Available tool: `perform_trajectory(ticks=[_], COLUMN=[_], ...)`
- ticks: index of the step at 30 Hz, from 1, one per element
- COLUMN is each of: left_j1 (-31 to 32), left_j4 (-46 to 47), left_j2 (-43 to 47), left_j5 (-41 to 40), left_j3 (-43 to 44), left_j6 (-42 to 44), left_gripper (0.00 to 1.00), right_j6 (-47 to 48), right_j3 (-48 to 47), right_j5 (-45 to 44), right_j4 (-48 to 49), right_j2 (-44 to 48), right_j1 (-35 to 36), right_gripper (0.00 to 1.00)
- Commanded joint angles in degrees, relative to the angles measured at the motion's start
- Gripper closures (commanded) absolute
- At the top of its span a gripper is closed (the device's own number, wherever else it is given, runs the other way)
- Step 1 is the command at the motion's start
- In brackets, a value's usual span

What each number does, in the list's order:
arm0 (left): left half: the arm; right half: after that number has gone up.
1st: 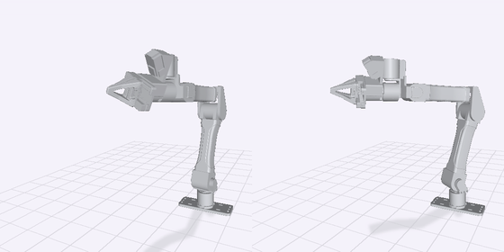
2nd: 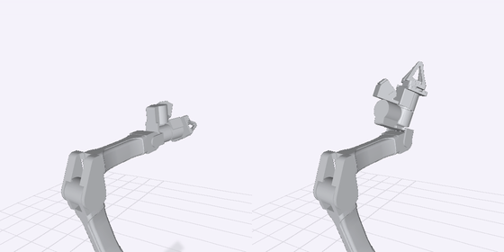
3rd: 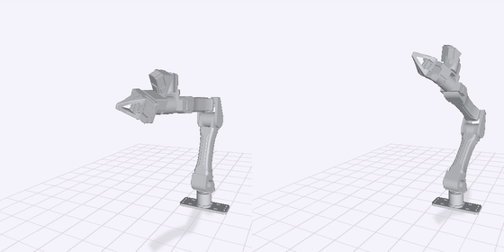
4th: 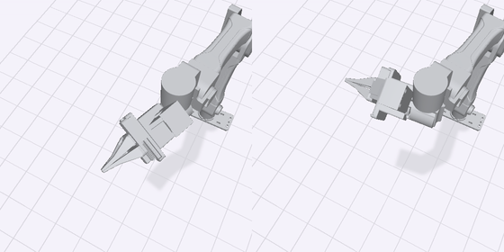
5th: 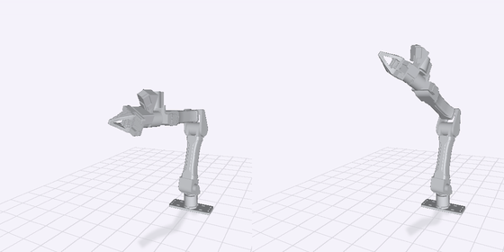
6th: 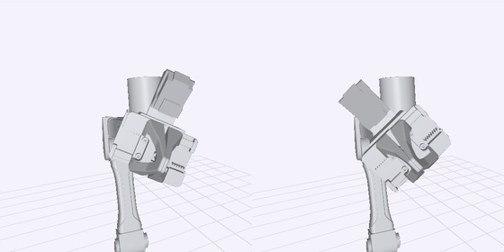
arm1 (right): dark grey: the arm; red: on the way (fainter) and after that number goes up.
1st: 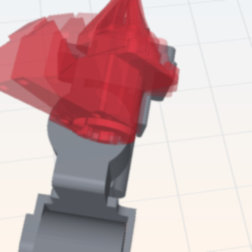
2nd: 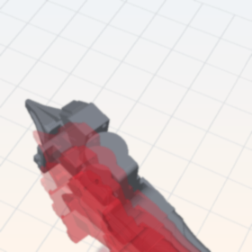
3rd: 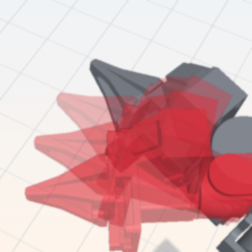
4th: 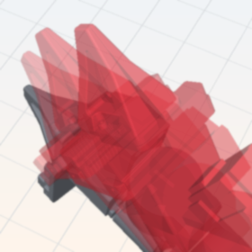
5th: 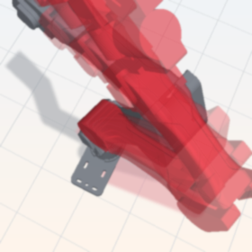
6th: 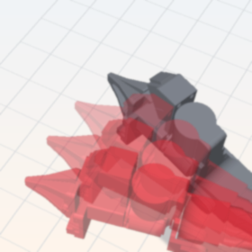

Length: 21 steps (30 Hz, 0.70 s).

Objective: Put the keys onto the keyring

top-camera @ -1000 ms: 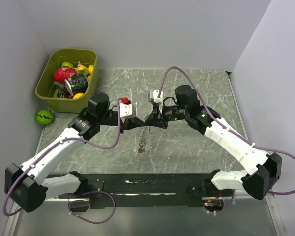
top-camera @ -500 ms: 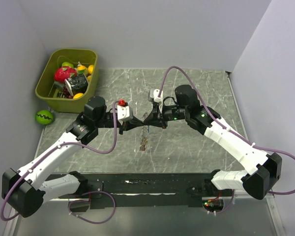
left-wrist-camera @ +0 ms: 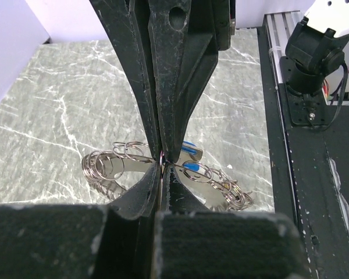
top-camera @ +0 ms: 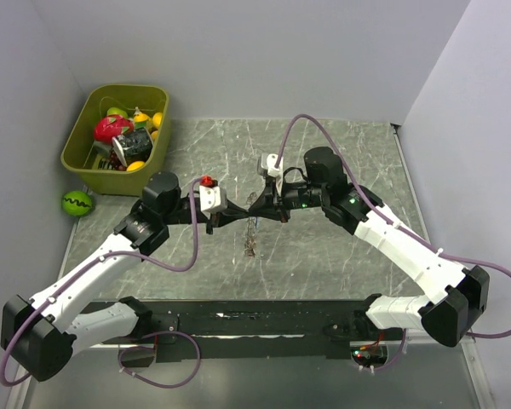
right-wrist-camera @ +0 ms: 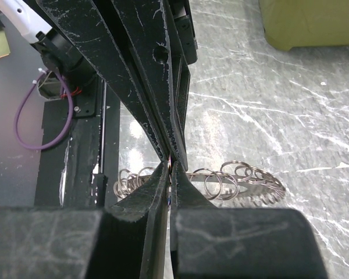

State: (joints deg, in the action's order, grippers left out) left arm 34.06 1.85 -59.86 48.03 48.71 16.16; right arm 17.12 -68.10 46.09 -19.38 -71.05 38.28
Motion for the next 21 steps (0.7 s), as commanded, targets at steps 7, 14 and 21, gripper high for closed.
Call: perform_trajectory(ticks=[7,14,21], left_j1=[1.09,1.01,1.09], left_j4=[12.83,16.96,20.91], left_j2=[3.6,4.83,5.89], left_j5=[3.38,3.04,1.63], left_j3=[-3.09,-5.2,-7.57], left_j6=[-2.27,-4.21,-5.79], left_gripper=[0.99,0.99,0.99], right_j6=[-1.92,-3.24,-5.52], right_j3=[0.95,2.61,4.37], right_j5=[-3.02,-3.72,-6.87], right_j4=[6.28,8.83,11.9], right_j2=[2.49,4.16,7.14], right_j1=[0.39,0.39,0.21], right_gripper=[0.83,0.57,0.32])
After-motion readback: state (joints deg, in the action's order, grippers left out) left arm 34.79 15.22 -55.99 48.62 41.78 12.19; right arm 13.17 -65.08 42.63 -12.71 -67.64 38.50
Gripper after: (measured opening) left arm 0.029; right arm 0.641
